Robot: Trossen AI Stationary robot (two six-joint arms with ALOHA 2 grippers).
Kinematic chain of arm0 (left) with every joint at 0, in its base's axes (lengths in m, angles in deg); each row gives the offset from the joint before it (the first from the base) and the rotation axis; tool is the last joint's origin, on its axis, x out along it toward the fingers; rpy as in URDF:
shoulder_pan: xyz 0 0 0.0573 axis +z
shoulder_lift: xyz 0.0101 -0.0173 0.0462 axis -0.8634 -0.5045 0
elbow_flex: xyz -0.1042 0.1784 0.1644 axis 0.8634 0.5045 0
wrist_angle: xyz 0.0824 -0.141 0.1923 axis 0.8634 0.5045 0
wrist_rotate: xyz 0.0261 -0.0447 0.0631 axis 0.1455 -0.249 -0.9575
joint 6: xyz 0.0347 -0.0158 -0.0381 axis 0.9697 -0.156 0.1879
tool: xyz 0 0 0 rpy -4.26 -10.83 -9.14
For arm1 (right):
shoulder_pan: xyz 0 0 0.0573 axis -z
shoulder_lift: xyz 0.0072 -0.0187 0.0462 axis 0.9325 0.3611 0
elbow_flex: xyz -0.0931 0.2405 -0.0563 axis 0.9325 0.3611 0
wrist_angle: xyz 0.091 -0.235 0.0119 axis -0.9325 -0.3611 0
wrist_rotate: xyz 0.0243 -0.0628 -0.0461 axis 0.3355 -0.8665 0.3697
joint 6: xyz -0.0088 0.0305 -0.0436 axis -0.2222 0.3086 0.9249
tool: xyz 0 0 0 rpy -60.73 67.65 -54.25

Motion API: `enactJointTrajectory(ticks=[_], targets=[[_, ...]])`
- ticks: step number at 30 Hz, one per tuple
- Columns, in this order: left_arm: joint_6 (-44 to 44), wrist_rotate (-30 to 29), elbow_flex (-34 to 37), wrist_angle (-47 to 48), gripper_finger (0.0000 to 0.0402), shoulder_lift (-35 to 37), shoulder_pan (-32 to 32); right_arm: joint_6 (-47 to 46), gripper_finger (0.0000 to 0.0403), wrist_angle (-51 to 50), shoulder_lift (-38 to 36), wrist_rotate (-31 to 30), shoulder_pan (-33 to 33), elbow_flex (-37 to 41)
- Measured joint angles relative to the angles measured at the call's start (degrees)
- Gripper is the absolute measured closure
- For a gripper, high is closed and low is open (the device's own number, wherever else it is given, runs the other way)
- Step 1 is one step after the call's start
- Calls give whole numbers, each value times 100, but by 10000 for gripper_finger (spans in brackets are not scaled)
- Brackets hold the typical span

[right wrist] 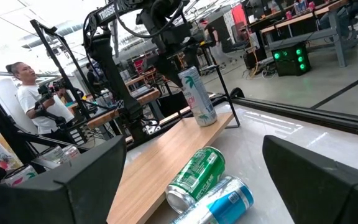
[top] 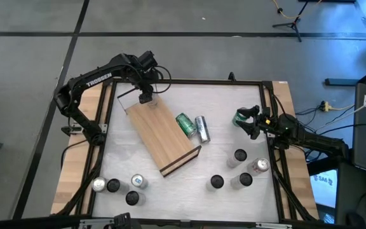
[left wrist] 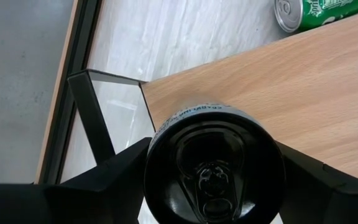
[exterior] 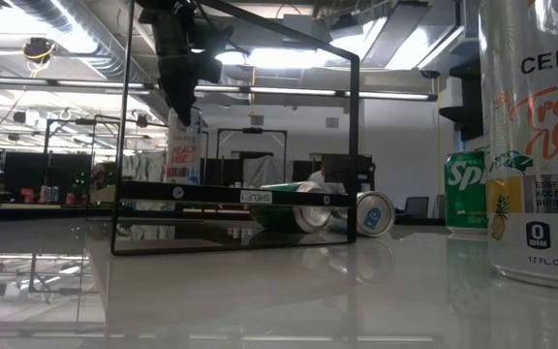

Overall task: Place canned beverage on shelf
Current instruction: Put the white pink soda can on the shelf, then put the white yellow soda can on the shelf

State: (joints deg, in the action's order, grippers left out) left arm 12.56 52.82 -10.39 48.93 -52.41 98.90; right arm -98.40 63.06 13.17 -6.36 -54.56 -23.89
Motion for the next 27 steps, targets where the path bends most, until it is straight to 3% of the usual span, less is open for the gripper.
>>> enactJointTrajectory(ticks=[10,20,27], targets=[[0,0,-2,-2,124,2,-2,-2,31,2,2,0,0,0],[0,7,-2,-13,38,13,-2,0,31,6,2,0,1,0],[-61,9,-2,-7,16,13,-2,-11,31,40,0,0,1,0]])
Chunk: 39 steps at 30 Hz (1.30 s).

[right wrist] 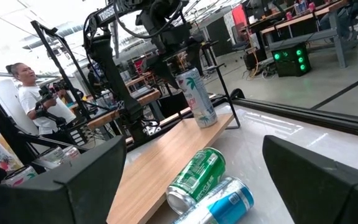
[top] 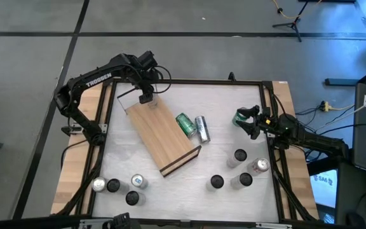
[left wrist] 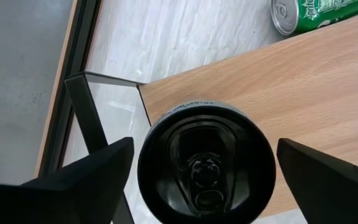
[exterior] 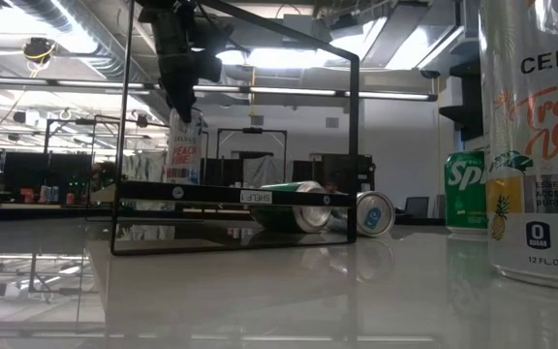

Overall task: Place canned beverage on shelf
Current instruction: Put the white yellow soda can on the shelf

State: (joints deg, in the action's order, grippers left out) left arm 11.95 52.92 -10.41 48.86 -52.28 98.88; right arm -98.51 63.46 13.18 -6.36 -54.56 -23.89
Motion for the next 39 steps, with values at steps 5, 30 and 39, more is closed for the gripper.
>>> enactJointTrajectory(ticks=[5,30,39], targets=[[-141,-3,-46,42,16,0,0,-19,31,194,0,1,-1,0],[-811,63,-2003,768,15,247,-707,21,31,-73,848,131,-5,-1311],[-2405,63,-1961,1250,15,607,-1762,57,31,-36,2127,696,-5,-2032]])
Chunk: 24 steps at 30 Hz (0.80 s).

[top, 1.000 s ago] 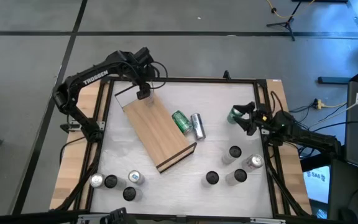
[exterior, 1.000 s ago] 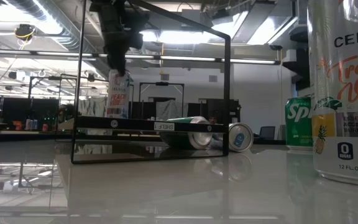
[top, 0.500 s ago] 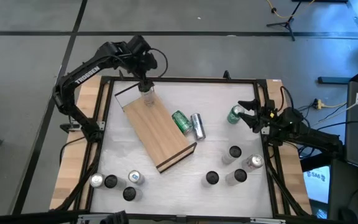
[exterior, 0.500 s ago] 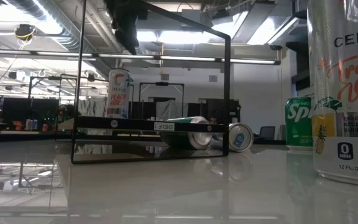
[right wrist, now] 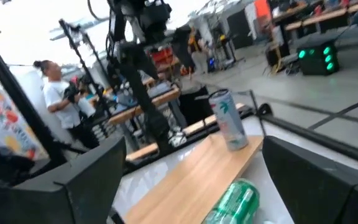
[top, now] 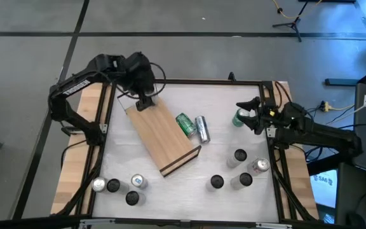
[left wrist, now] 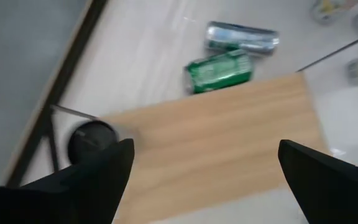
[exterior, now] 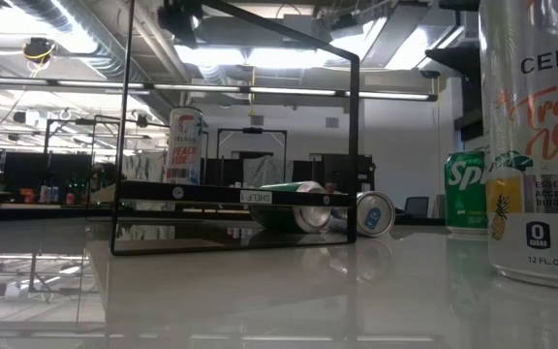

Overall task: Place canned beverage on shelf
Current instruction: Put the white yellow soda can on the shelf

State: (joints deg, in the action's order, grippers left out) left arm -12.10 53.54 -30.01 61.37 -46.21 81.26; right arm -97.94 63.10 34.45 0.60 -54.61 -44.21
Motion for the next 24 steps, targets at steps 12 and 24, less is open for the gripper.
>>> enactJointTrajectory(ticks=[12,24], targets=[[-2245,-337,11,234,15,-8,-1512,405,31,-12,1319,1159,0,-1025],[-2646,-1858,77,-111,15,-41,-2542,648,31,-1409,2118,1758,-378,-2235]])
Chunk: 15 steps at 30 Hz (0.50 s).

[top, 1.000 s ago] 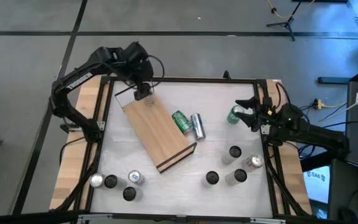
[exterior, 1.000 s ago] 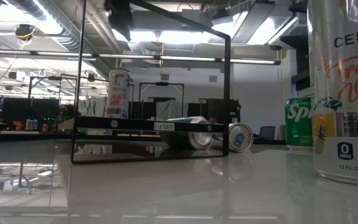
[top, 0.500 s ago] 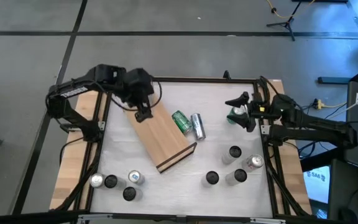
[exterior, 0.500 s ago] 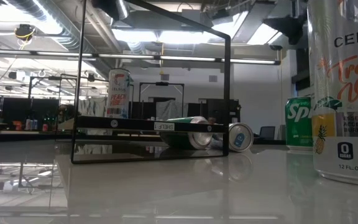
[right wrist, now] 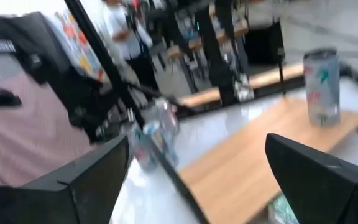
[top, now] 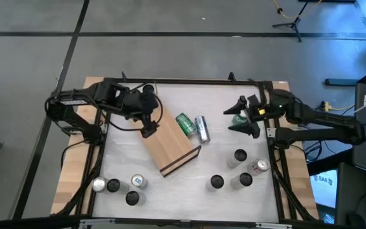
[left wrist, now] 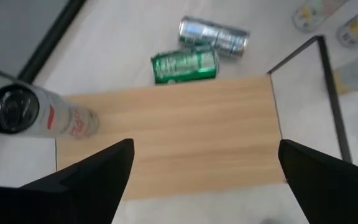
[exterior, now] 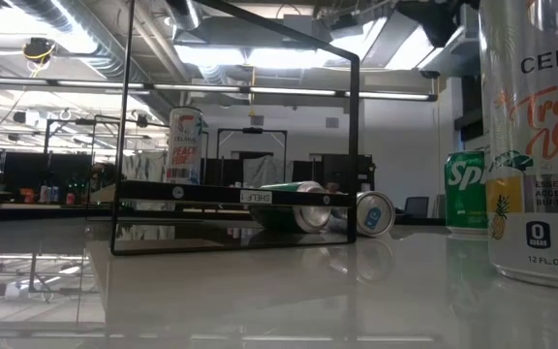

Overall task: Place canned beverage on shelf
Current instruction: Put the white yellow soda can on the shelf

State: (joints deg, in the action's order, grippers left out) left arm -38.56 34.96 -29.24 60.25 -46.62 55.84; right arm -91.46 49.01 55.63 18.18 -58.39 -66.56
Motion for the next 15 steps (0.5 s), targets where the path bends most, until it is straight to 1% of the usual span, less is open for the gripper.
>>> enactJointTrajectory(ticks=[3,5,7,9,12,15], targets=[[2,-15,112,-269,15,-11,-91,246,31,-1060,163,-501,-456,-495],[4,-17,197,-437,15,-11,-115,243,31,-1788,274,-1005,-789,-804],[8,-24,358,-732,15,6,-119,88,31,-2463,398,-1556,-1117,-1061],[79,-26,538,-946,15,-11,-117,-218,31,-3047,532,-1973,-1451,-1271],[170,-27,776,-1242,15,-10,-115,-711,31,-3610,731,-2379,-1914,-1429],[199,-24,1035,-1502,15,-10,-115,-1008,31,-3864,945,-2572,-2331,-1471]])
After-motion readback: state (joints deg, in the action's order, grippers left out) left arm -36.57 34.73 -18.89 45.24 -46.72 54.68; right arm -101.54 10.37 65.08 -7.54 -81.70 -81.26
